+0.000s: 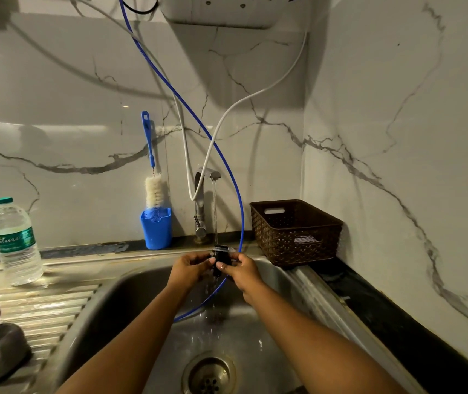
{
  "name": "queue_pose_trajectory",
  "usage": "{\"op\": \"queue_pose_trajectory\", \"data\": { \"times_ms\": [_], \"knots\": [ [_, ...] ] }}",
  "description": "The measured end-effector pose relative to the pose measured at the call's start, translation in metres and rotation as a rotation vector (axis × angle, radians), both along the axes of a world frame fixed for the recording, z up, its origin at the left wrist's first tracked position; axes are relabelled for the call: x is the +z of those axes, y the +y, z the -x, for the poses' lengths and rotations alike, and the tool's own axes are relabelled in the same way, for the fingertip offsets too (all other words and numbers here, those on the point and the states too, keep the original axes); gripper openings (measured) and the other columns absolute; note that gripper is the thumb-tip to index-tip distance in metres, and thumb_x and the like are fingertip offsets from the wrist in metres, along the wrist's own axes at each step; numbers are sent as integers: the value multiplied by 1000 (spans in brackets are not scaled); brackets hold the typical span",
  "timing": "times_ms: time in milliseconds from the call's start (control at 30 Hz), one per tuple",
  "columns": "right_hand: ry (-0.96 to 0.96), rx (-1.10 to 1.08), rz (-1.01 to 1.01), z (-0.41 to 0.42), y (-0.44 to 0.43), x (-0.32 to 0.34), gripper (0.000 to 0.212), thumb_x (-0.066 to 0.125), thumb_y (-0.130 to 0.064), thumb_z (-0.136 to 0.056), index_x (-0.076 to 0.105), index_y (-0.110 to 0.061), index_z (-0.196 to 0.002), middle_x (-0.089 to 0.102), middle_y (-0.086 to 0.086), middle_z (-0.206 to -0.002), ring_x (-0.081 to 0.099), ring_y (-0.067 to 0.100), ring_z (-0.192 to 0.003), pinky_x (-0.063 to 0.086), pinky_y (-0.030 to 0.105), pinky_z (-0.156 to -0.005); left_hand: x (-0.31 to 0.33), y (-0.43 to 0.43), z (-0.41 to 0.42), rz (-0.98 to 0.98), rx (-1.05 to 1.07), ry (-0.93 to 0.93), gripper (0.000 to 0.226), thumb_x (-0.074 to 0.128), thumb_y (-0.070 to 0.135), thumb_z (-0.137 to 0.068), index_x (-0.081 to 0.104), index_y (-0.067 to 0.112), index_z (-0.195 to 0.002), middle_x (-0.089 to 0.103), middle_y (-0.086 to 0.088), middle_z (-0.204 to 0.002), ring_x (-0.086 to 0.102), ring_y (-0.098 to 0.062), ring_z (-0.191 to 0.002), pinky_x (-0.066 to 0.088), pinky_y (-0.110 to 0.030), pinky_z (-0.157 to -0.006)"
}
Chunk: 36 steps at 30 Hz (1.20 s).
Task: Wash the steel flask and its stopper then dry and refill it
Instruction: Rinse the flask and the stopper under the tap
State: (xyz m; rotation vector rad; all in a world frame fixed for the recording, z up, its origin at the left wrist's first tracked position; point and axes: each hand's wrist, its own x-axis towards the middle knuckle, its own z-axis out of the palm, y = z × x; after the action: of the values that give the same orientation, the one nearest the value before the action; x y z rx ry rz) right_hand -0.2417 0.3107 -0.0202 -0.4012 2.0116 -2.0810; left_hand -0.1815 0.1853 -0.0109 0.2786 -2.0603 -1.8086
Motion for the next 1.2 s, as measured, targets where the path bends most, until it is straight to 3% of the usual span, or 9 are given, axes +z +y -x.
{"op": "queue_pose_trajectory", "data": {
  "times_ms": [167,333,400,533,767,900,1033,1100,1200],
  "knots": [
    [-14,-19,21,-1,-1,6,45,70,-11,-82,54,-10,-125,58,14,-124,59,27,-108,52,33,-88,5,2,-1,-109,-15,-113,22,62,19,-90,63,11,-110,69,-9,-101,66,-18,-87,52,-24,-63],
    [88,75,-68,-9,13,31,47,69,-8,-81,54,-13,-126,57,10,-125,57,24,-110,52,29,-86,21,6,-17,-222,-191,-187,21,54,20,-95,56,15,-115,65,-15,-109,63,-27,-95,53,-38,-78],
    [120,110,-98,-14,22,43,41,69,-7,-81,54,-14,-118,58,8,-118,58,24,-107,54,27,-81,28,7,-28,-184,-210,-163,22,54,17,-94,56,18,-116,64,-14,-111,63,-27,-98,54,-36,-75],
    [221,216,-215,-28,35,60,31,72,-9,-77,59,-17,-105,63,10,-111,60,25,-107,51,40,-93,39,6,-55,-32,-185,-155,22,61,14,-89,60,15,-111,66,-13,-105,64,-24,-95,53,-34,-76],
    [342,299,-231,-67,47,77,39,76,-15,-76,64,-11,-114,66,8,-110,62,18,-104,52,25,-87,46,14,-101,239,-153,-71,27,69,23,-83,62,25,-109,72,0,-95,66,-19,-94,53,-30,-77],
    [321,254,-131,-82,43,73,34,74,-20,-78,62,-10,-108,67,4,-100,63,10,-91,51,14,-73,39,21,-111,227,-116,-35,24,68,26,-84,61,26,-107,71,-3,-95,66,-23,-91,54,-28,-75],
    [139,295,67,-84,42,62,19,65,-17,-86,64,-12,-105,67,6,-106,63,13,-94,53,24,-84,36,15,-113,-9,-101,-43,28,66,19,-86,61,16,-113,70,-6,-99,64,-22,-92,52,-29,-74],
    [153,324,-42,-83,43,56,28,64,-14,-86,61,-12,-114,66,1,-104,62,11,-94,50,29,-88,37,10,-112,5,-86,-47,24,66,18,-86,61,21,-110,68,-1,-100,61,-16,-94,47,-26,-72],
    [223,330,-193,-89,39,51,36,63,-12,-88,56,-8,-123,65,1,-103,59,8,-91,47,21,-80,35,5,-112,115,-84,-105,24,66,20,-86,60,27,-109,66,4,-101,58,-15,-98,44,-25,-73]
  ]
}}
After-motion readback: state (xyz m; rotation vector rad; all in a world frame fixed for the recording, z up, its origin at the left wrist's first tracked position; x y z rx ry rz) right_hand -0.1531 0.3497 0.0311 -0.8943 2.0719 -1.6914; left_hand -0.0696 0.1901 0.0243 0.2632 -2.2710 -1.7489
